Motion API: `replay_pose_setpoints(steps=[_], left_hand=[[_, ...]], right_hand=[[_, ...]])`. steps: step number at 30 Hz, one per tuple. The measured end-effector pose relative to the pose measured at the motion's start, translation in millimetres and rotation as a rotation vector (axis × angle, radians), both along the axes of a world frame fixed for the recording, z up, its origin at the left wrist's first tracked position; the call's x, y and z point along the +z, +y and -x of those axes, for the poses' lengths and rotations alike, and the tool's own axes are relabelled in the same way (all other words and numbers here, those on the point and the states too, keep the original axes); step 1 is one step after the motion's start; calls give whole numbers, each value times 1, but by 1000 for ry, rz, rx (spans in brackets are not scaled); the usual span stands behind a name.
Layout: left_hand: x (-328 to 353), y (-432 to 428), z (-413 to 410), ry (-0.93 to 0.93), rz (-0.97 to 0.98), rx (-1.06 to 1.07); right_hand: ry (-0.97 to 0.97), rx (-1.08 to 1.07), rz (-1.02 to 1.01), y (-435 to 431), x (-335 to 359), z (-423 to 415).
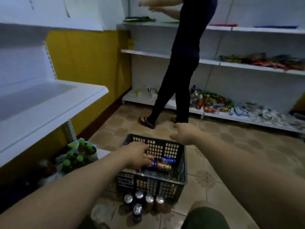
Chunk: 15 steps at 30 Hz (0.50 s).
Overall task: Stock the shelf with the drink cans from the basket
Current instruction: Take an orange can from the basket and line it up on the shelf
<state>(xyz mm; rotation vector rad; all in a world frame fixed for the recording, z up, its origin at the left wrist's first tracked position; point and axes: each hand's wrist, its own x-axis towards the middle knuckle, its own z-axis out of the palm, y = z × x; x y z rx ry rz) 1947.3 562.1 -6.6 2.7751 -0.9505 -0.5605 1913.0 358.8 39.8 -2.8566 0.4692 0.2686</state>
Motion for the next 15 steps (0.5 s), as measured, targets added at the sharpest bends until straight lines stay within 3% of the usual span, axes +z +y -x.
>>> replay_pose_setpoints(steps=[10,15], left_hand=[[-141,-45,-96,282,-70,5],[-239,-86,-151,395,-104,7]], right_hand=[[218,-183,-151,-63,-153,-43],[346,-169,-214,-90,-248,-83]])
